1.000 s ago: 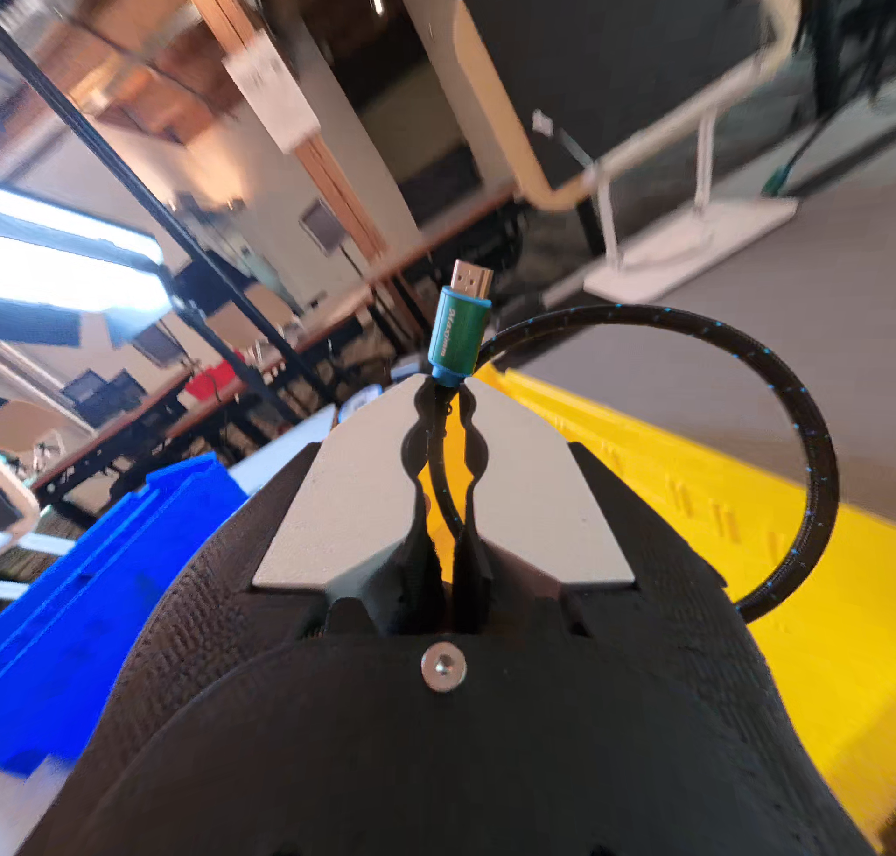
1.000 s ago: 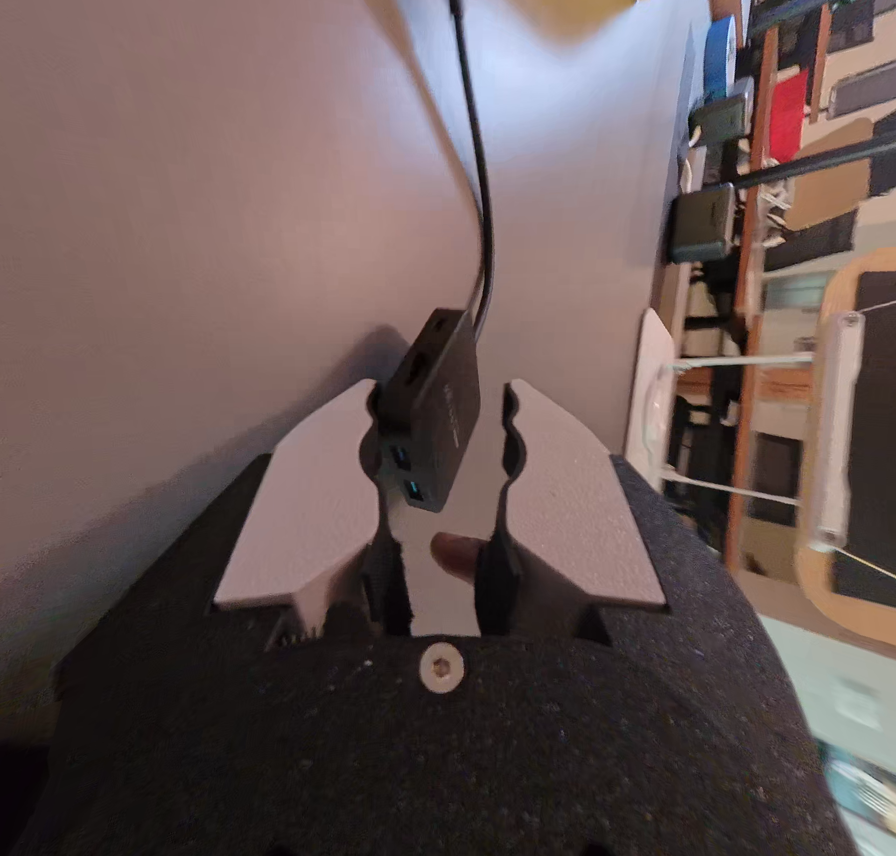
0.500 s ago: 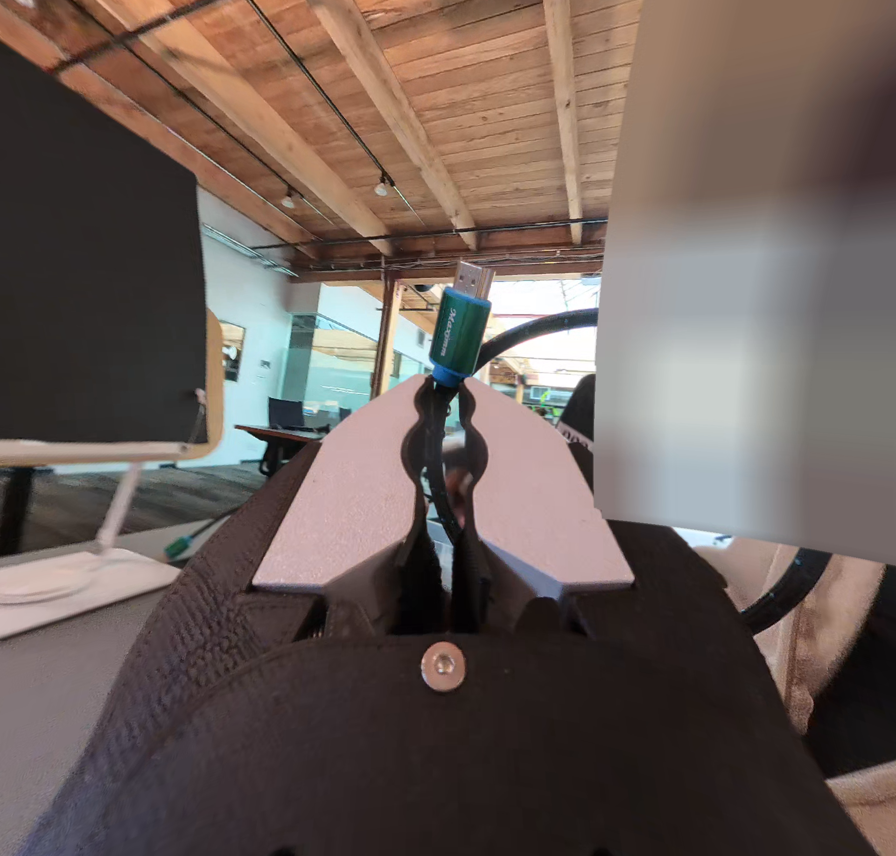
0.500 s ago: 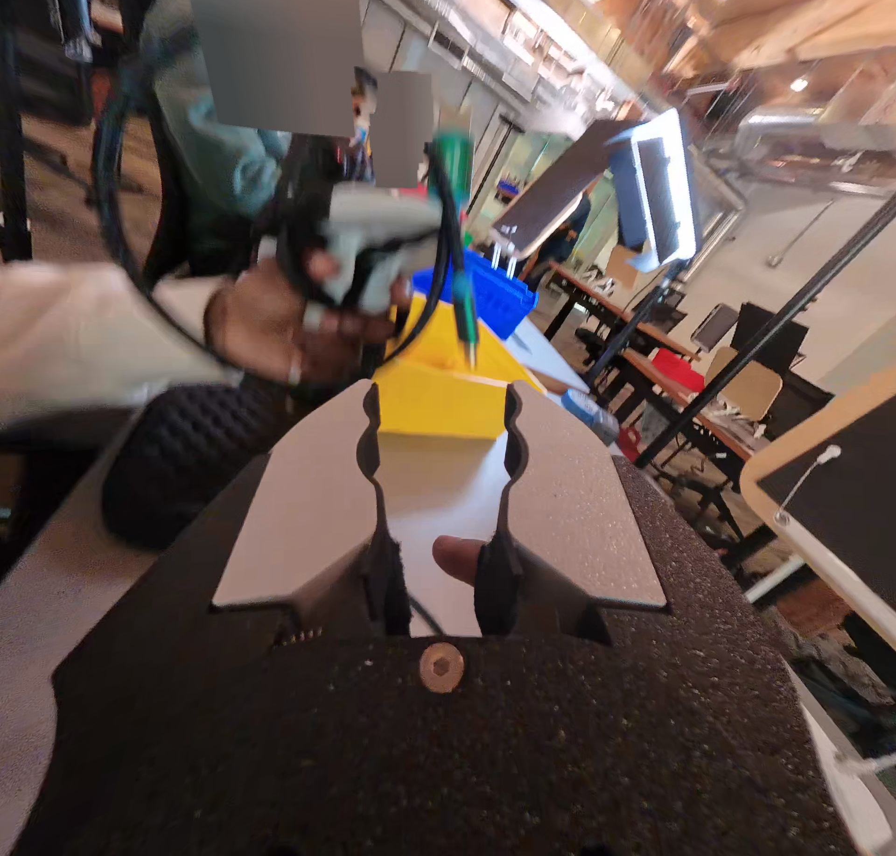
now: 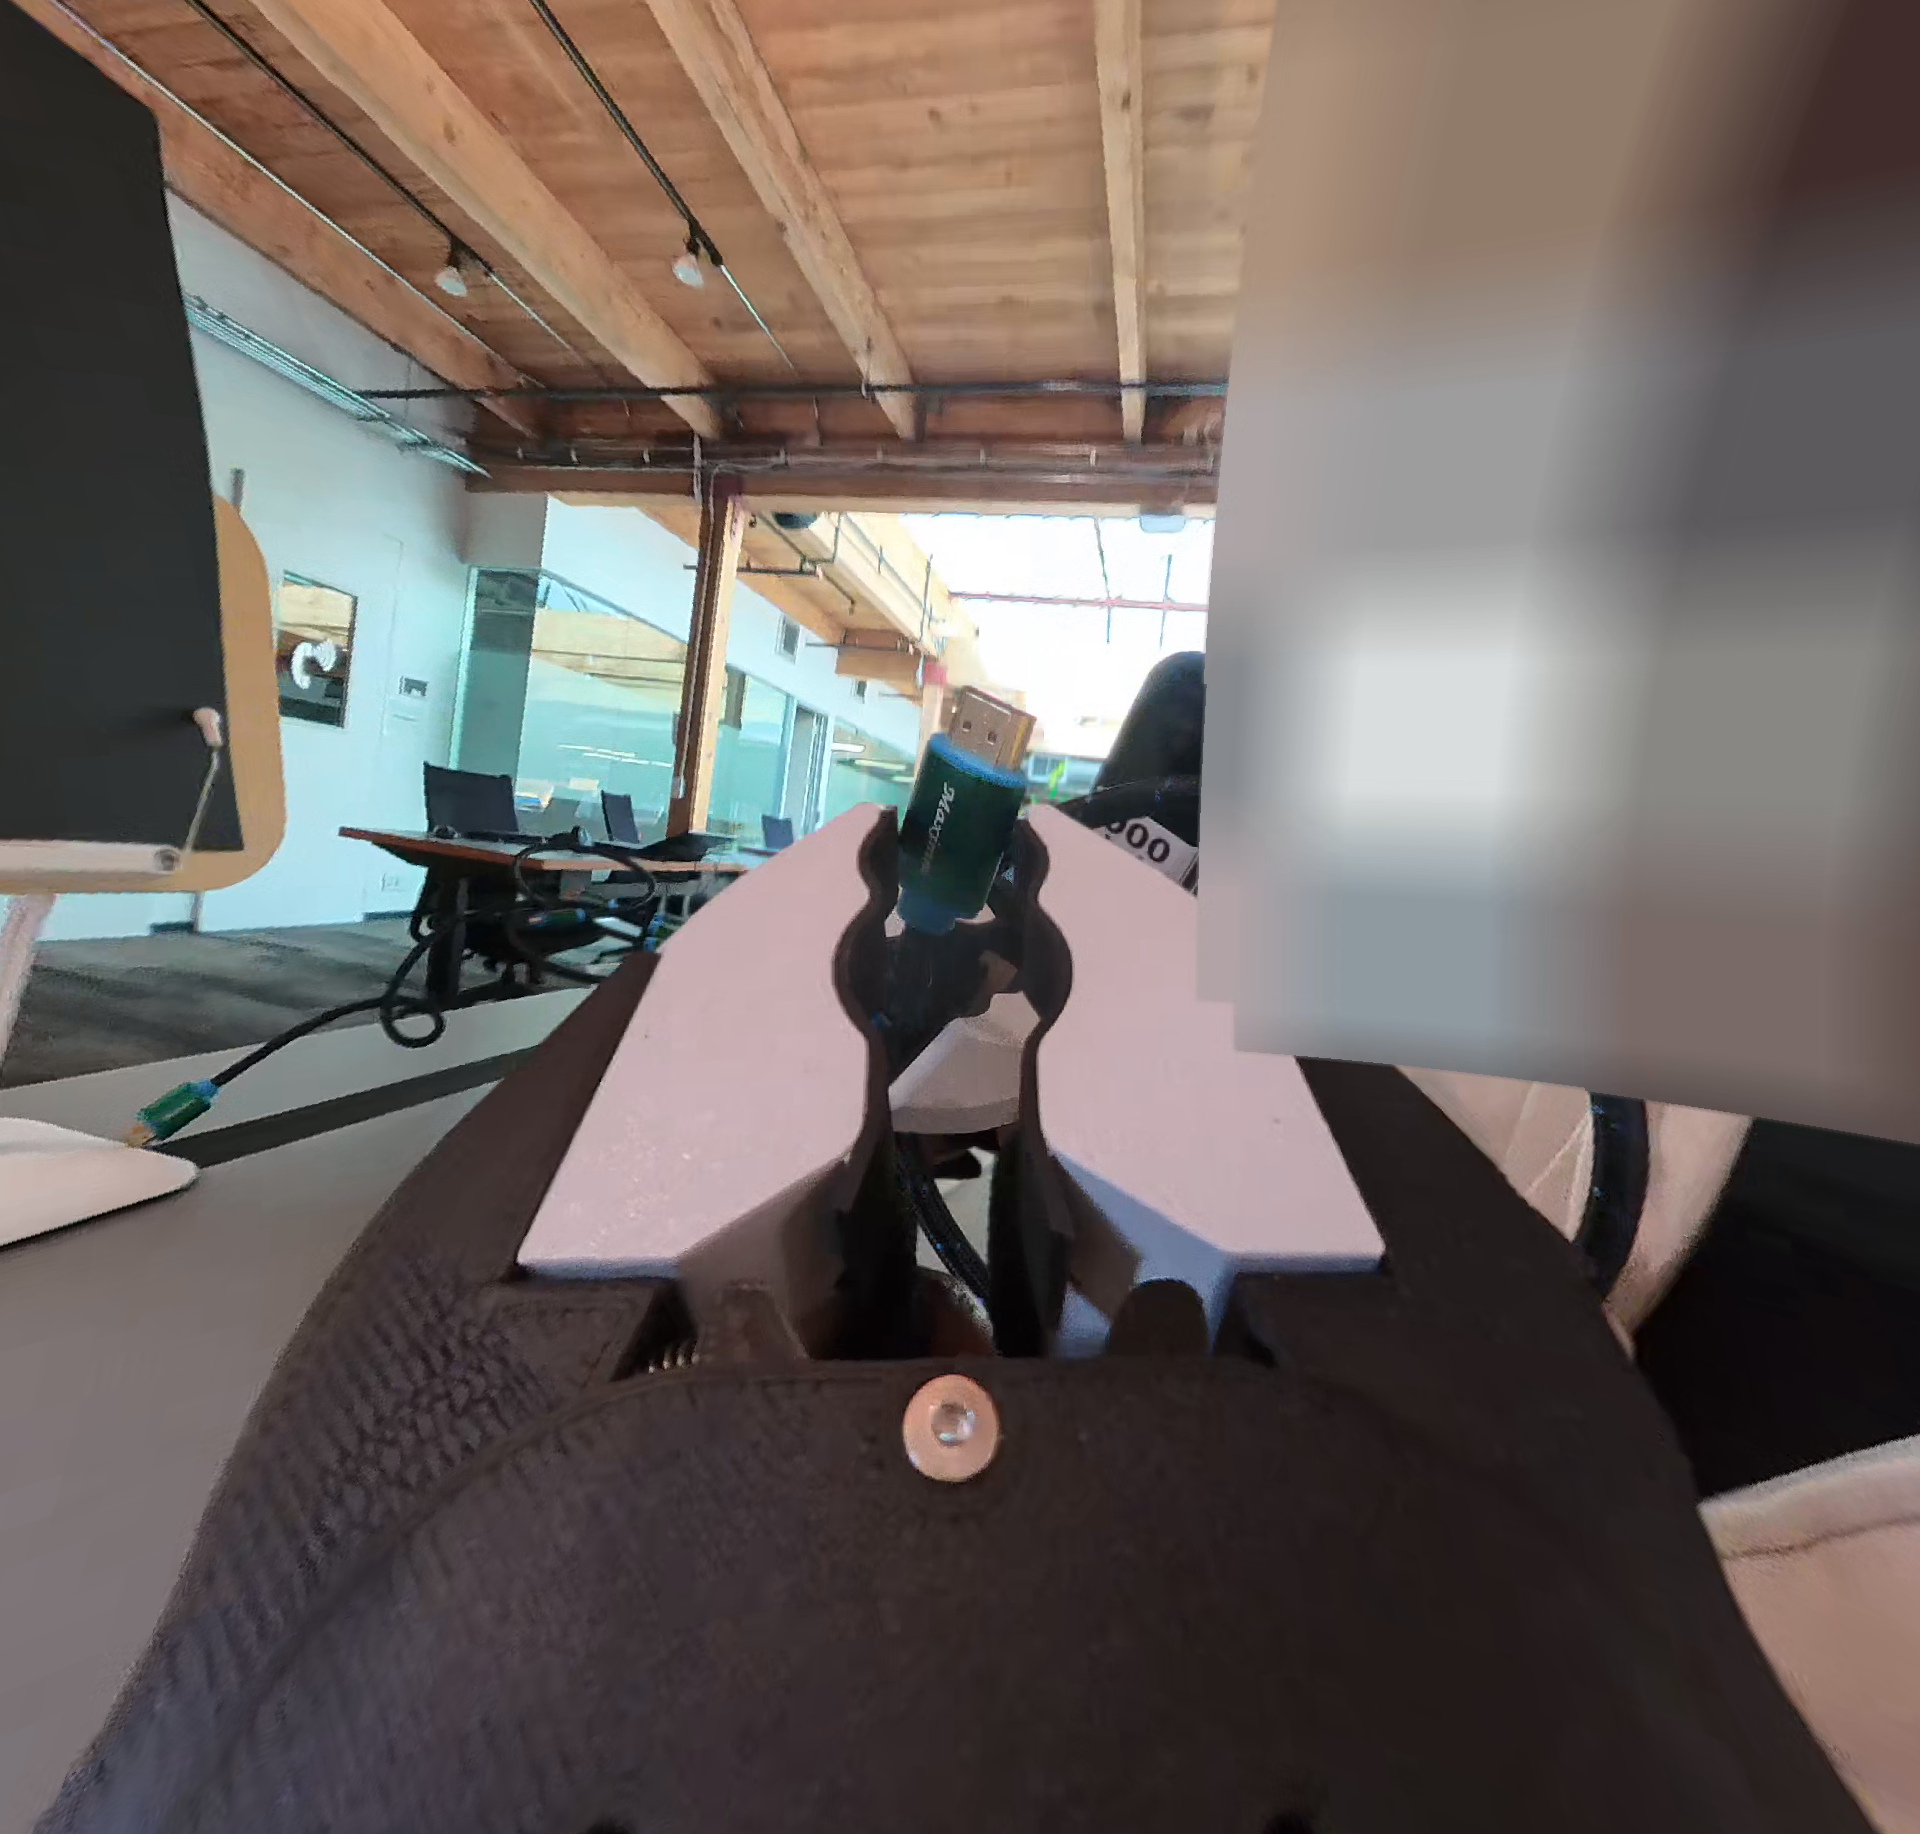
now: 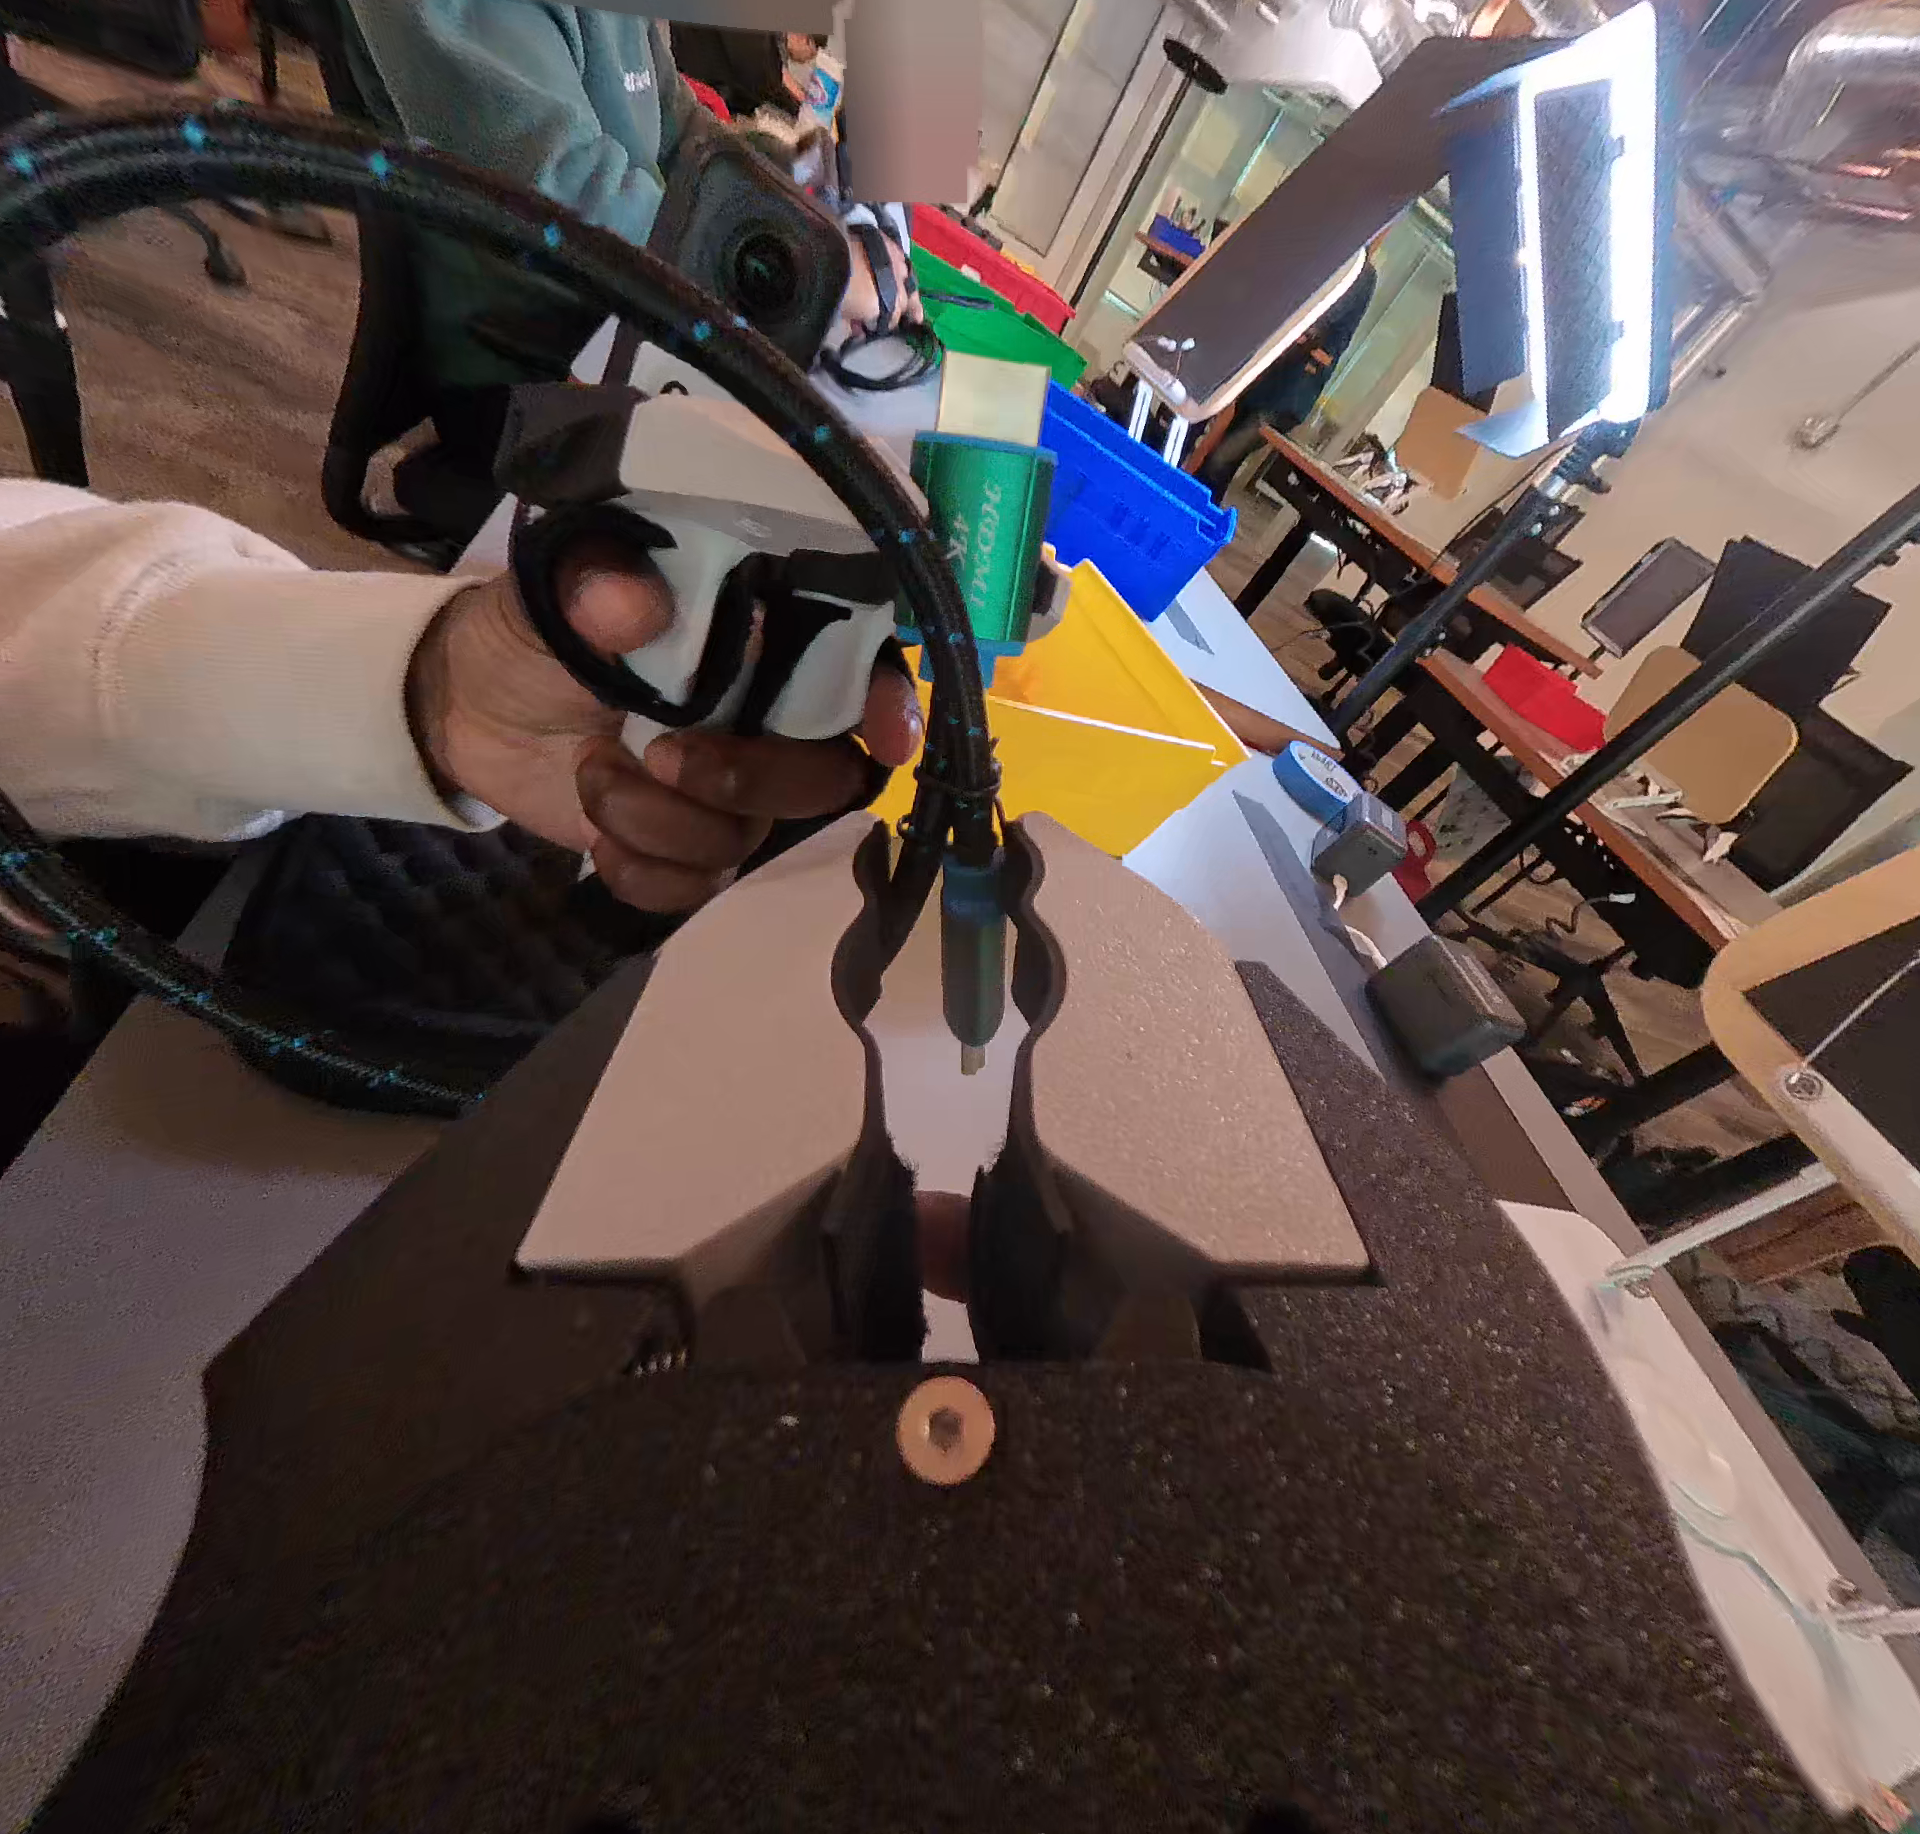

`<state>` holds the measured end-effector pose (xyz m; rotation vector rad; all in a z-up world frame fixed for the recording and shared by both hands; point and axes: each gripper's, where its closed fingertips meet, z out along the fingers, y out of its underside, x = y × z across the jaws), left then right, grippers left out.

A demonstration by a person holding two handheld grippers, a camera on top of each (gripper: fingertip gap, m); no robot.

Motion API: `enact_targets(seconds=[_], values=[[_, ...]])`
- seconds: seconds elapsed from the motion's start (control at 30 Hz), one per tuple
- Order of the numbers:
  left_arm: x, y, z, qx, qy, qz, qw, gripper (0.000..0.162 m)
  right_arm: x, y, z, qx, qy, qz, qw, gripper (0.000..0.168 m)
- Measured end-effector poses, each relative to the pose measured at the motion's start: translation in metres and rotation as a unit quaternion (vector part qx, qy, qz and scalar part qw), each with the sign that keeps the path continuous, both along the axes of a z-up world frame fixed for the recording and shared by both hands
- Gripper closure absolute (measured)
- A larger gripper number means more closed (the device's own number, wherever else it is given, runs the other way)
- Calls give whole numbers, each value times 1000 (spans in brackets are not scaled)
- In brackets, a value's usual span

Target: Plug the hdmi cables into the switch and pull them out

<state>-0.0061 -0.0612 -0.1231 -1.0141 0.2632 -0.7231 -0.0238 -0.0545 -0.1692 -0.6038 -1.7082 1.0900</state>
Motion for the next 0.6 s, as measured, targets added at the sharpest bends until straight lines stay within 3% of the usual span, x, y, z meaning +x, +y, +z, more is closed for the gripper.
enact_targets(seconds=[0.3, 0.4, 0.6], values=[[2, -4, -2, 32, 22, 42, 998, 144, 2, -9, 1, -19, 20, 14, 1000, 147], [-3, -9, 5, 59, -9, 59, 996, 147, 2, -15, 5, -22, 39, 11, 999, 147], [-7, -9, 4, 63, -16, 93, 994, 149, -2, -15, -2, -35, 6, 8, 999, 147]])
